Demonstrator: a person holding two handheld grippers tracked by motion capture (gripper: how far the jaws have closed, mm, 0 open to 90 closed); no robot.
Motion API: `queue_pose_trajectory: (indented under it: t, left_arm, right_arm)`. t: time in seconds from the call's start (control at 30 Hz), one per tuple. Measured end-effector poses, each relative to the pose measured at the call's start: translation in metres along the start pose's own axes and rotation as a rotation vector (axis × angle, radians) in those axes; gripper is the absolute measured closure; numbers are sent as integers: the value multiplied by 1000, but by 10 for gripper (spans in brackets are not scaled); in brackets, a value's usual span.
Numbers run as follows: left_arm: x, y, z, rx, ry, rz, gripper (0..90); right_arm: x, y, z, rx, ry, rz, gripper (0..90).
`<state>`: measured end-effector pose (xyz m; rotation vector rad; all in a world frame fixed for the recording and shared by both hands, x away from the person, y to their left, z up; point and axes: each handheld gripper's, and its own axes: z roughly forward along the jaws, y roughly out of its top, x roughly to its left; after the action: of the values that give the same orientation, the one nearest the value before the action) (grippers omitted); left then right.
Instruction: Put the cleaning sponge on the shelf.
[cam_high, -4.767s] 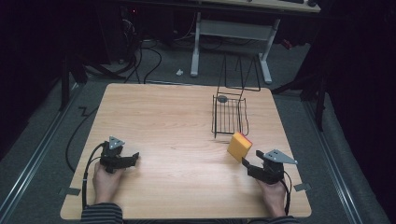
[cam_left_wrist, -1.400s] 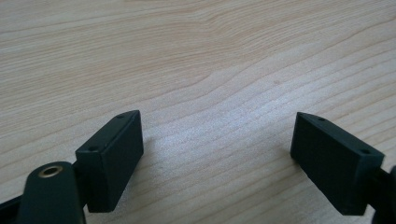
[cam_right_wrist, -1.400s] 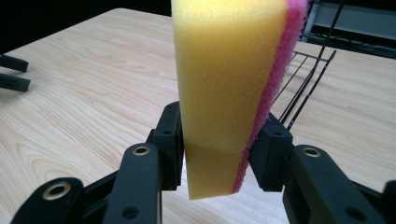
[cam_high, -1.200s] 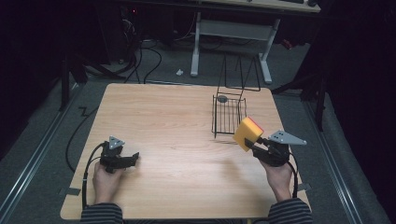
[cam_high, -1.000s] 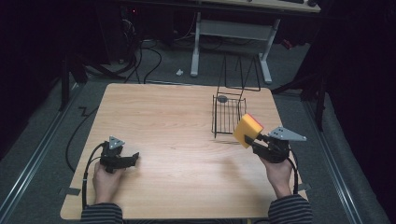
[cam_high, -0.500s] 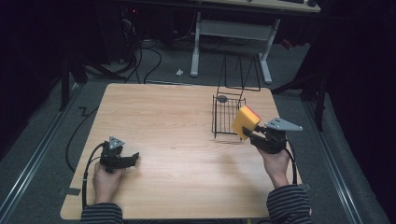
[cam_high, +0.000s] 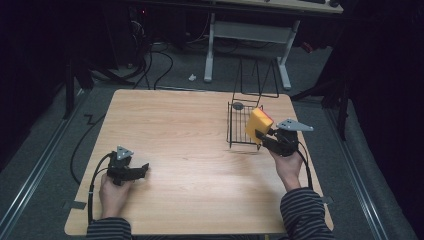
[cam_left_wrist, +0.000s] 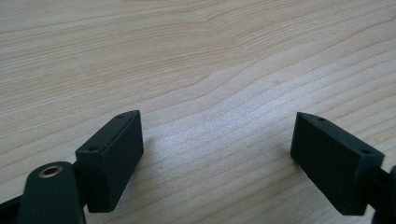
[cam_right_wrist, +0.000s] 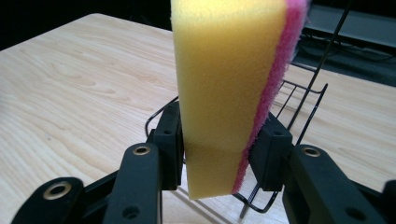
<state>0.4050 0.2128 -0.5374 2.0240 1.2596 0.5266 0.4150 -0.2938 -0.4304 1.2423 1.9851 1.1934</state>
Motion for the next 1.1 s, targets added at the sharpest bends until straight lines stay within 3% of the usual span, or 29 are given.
queue_pose_trajectory:
  t: [0.43, 0.73, 1.1]
  left_arm:
    - [0, 0, 0, 0, -1, 0, 176]
    - [0, 0, 0, 1, 0, 1, 176]
    - [0, 0, 0, 0, 0, 1, 175]
  right_arm:
    - [-4, 11, 41, 36, -48, 5, 609]
    - [-11, 8, 69, 65, -88, 36, 609]
    - [-9, 4, 96, 85, -116, 55, 607]
